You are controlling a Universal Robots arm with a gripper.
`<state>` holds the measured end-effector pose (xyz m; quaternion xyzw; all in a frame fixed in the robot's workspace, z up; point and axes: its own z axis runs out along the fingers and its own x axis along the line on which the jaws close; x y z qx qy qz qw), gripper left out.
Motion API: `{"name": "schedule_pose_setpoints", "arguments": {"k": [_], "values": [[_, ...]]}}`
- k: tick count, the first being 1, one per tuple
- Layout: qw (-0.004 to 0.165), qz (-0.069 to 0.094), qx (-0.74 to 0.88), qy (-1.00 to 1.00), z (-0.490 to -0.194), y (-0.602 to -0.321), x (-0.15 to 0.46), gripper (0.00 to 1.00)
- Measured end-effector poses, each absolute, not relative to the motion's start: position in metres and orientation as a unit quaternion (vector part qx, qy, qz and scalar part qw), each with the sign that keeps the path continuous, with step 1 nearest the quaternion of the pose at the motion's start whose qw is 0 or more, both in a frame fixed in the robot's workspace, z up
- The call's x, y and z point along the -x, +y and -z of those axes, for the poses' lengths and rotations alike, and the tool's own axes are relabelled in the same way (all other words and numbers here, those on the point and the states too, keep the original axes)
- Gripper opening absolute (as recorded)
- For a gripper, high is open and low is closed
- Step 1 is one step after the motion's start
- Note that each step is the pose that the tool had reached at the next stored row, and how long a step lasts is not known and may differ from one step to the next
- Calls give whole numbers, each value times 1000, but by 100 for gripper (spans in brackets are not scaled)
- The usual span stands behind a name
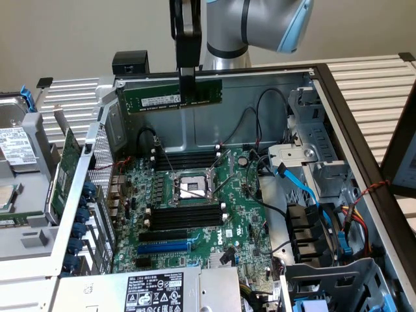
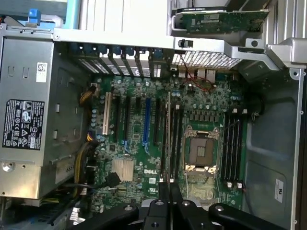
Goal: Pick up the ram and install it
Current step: 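Pick up the ram and move it above insertion slot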
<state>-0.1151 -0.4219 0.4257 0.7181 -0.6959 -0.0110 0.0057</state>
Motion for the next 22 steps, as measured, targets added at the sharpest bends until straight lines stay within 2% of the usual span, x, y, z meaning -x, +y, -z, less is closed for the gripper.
{"name": "schedule_pose_setpoints", "arguments": {"k": [4, 7, 14, 18, 22], "values": [[-14, 27, -718, -695, -425, -421, 115, 13], [-21, 34, -718, -695, -424, -418, 114, 13], [-21, 35, -718, -695, -422, -401, 114, 13], [-12, 44, -717, -695, -421, -401, 114, 13], [-10, 46, -717, -695, -417, -400, 114, 13]]}}
